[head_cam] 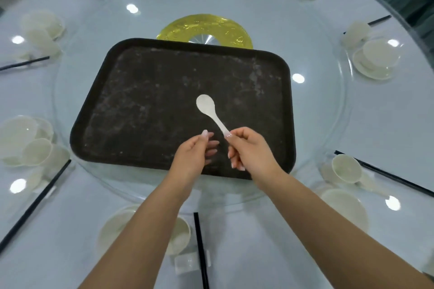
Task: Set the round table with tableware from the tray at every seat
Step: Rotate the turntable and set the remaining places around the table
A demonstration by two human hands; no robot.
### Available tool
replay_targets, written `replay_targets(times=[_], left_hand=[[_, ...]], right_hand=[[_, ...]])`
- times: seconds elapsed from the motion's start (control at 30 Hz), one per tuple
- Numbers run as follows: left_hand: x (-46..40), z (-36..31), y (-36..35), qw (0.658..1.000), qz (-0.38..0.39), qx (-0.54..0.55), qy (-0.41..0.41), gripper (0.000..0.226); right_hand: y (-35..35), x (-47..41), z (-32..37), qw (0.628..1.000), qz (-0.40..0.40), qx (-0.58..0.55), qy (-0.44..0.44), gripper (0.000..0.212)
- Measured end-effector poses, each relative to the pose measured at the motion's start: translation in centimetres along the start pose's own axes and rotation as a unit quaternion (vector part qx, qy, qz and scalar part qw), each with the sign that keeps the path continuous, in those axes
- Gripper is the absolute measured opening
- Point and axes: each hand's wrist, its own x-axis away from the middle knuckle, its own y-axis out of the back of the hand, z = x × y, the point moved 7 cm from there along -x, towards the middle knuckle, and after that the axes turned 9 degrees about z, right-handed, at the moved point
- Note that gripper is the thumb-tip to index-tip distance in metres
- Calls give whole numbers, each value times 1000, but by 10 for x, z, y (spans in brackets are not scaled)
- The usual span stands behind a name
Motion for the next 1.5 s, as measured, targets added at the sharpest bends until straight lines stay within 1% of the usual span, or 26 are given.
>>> replay_targets(times=[0.13, 0.27, 0.33, 0.37, 0.43, 0.57, 0.67, 0.77, 0.87, 1.07, 1.23, 1.37, 1.5], left_hand=[[32, -10, -3, 995, 12, 89, -38, 32], [67, -13, 3, 992, 17, 100, -70, 29], [84, -12, 6, 991, 20, 112, -76, 28], [91, -11, 9, 990, 16, 115, -74, 27], [107, -10, 17, 991, 1, 108, -80, 25], [133, -8, 32, 993, -31, 48, -100, 24], [151, 0, 41, 993, -56, -14, -104, 23], [166, 14, 42, 989, -62, -82, -108, 22], [177, 36, 43, 988, -55, -102, -105, 23], [192, 83, 49, 988, -11, -127, -83, 29], [208, 132, 53, 983, 7, -179, -37, 32], [218, 168, 51, 968, 16, -251, 3, 33], [223, 192, 50, 969, 15, -243, 35, 30]], right_hand=[[-33, 41, -5, 996, 66, -54, 4, 14], [-53, 72, -12, 984, 103, -142, -11, 15], [-61, 86, -13, 981, 120, -154, -11, 14], [-63, 91, -14, 983, 122, -136, -13, 15], [-64, 102, -12, 992, 105, -62, -12, 18], [-62, 118, -2, 997, 43, 55, 27, 15], [-68, 131, 6, 993, 25, 83, 75, 14], [-82, 144, 5, 987, 40, 116, 100, 13], [-97, 156, -9, 984, 53, 134, 108, 13], [-110, 172, -52, 983, 49, 159, 74, 10], [-121, 179, -98, 973, 58, 222, 27, 14], [-130, 179, -132, 961, 62, 269, -10, 16], [-137, 179, -156, 953, 87, 286, -47, 22]])
